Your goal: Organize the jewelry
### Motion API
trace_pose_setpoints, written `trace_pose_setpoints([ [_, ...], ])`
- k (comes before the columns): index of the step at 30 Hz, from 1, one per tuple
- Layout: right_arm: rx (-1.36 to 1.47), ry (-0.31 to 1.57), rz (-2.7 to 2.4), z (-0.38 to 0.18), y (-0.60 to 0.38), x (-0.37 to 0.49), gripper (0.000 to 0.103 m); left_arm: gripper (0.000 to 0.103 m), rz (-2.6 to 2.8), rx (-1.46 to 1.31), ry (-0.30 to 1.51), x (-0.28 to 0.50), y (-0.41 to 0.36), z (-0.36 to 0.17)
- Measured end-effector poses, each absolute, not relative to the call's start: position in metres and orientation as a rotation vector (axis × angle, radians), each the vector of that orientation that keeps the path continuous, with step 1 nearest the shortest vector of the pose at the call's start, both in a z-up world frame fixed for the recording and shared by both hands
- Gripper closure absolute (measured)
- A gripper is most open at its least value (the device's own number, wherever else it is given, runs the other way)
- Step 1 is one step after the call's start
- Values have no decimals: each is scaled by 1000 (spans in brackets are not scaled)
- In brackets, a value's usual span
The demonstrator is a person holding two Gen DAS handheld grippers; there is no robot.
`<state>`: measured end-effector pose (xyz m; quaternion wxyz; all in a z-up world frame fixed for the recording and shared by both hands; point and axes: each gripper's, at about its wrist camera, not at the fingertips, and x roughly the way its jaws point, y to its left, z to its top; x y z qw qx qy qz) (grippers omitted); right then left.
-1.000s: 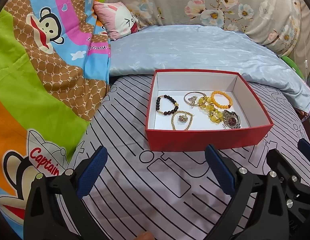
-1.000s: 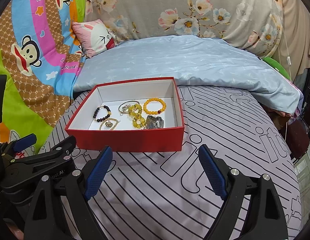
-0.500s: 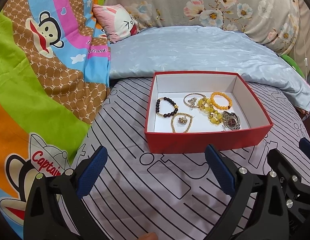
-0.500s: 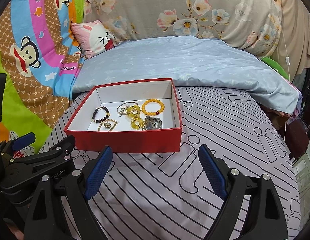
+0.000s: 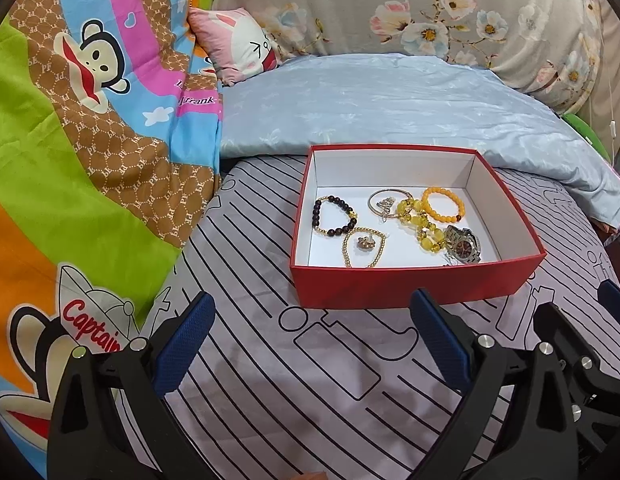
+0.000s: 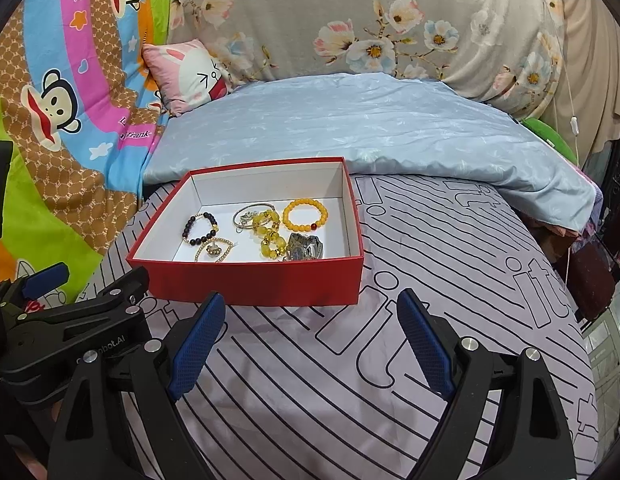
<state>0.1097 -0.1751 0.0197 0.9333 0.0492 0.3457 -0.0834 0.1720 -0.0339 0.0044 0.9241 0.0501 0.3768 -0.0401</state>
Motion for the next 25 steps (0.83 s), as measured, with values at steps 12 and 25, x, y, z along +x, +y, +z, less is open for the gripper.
trace_pose_setpoints([
  [12, 97, 717, -178, 16, -174, 110, 17, 8, -95, 101, 791, 175, -35, -1],
  [25, 97, 718, -195, 13, -173, 109, 17, 8, -91, 107, 792, 174, -37, -1],
])
